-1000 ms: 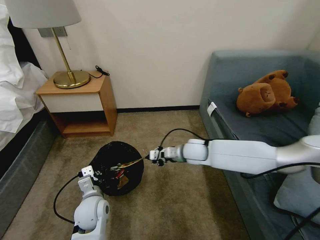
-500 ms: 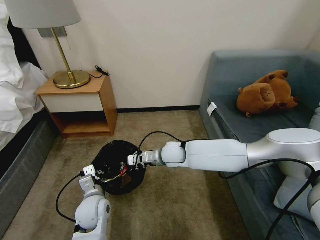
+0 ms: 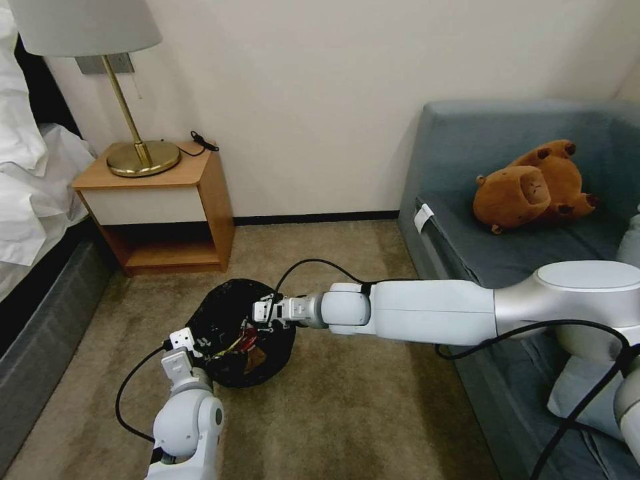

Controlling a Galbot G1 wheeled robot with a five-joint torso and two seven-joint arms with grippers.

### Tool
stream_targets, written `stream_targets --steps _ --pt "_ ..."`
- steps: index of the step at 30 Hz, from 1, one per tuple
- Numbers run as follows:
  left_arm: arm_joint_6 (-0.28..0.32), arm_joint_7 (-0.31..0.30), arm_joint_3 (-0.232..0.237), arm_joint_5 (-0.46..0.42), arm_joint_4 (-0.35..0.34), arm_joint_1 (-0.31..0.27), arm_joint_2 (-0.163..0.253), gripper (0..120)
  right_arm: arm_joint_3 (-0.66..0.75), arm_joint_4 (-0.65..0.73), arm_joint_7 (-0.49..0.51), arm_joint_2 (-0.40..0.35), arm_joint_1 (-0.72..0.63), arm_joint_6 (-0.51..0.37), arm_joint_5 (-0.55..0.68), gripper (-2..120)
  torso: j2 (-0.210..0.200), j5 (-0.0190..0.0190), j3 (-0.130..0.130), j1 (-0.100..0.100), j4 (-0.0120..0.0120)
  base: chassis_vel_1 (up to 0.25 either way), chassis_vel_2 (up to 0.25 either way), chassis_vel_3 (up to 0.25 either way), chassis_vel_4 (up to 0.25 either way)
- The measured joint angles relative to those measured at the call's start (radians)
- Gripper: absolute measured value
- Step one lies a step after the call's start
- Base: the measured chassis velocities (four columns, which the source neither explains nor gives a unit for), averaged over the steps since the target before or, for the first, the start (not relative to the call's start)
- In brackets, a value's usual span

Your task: Pick up the trash bin, then pick up the garbage on the floor and place it into the trash bin.

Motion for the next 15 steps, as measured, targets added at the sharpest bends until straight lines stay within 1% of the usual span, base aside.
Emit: stream_targets --steps 1,2,3,5,6,8,9,12,13,14,15 --pt "0.000 0.000 -0.001 -0.001 0.002 -0.001 0.000 1 0.003 0.002 -0.008 -0.004 0.002 0.000 -0.002 48 0.000 0.0000 0.000 0.000 0.0000 0.000 0.000 0.000 0.000" --pt "-0.001 0.000 -0.002 -0.001 0.005 -0.003 0.000 1 0.004 0.005 -0.014 -0.006 0.006 -0.001 -0.003 56 0.000 0.0000 0.000 0.000 0.0000 0.000 0.000 0.000 0.000" --pt "-0.001 0.000 -0.002 -0.001 0.005 -0.003 0.000 1 0.004 0.005 -0.014 -0.006 0.006 -0.001 -0.003 56 0.000 0.0000 0.000 0.000 0.0000 0.000 0.000 0.000 0.000" --pt "-0.002 0.000 -0.008 -0.001 0.013 -0.009 0.000 1 0.009 0.016 -0.019 -0.009 0.016 -0.001 -0.003 65 0.000 0.0000 0.000 0.000 0.0000 0.000 0.000 0.000 0.000" --pt "-0.002 0.000 -0.008 -0.001 0.013 -0.009 0.000 1 0.009 0.016 -0.019 -0.009 0.016 -0.001 -0.003 65 0.000 0.0000 0.000 0.000 0.0000 0.000 0.000 0.000 0.000" --pt "-0.003 0.000 -0.009 -0.003 0.014 -0.012 0.000 1 0.013 0.025 -0.020 -0.010 0.022 -0.002 -0.002 76 0.000 0.0000 0.000 0.000 0.0001 0.000 0.000 0.000 0.000" --pt "-0.003 0.000 -0.009 -0.003 0.014 -0.012 0.000 1 0.013 0.025 -0.020 -0.010 0.022 -0.002 -0.002 76 0.000 0.0000 0.000 0.000 0.0001 0.000 0.000 0.000 0.000" --pt "-0.003 0.000 -0.008 -0.007 0.015 -0.017 0.000 1 0.015 0.027 -0.022 -0.009 0.025 -0.003 -0.002 93 0.000 0.0000 0.000 0.000 0.0000 0.000 0.000 0.000 0.000" --pt "-0.003 0.000 -0.008 -0.007 0.015 -0.017 0.000 1 0.015 0.027 -0.022 -0.009 0.025 -0.003 -0.002 93 0.000 0.0000 0.000 0.000 0.0000 0.000 0.000 0.000 0.000" --pt "-0.003 0.000 -0.008 -0.011 0.015 -0.017 0.000 1 0.015 0.025 -0.022 -0.006 0.024 -0.003 -0.002 98 0.000 0.0000 0.000 0.000 0.0000 0.000 0.000 0.000 0.000" --pt "-0.003 0.000 -0.008 -0.011 0.015 -0.017 0.000 1 0.015 0.025 -0.022 -0.006 0.024 -0.003 -0.002 98 0.000 0.0000 0.000 0.000 0.0000 0.000 0.000 0.000 0.000"
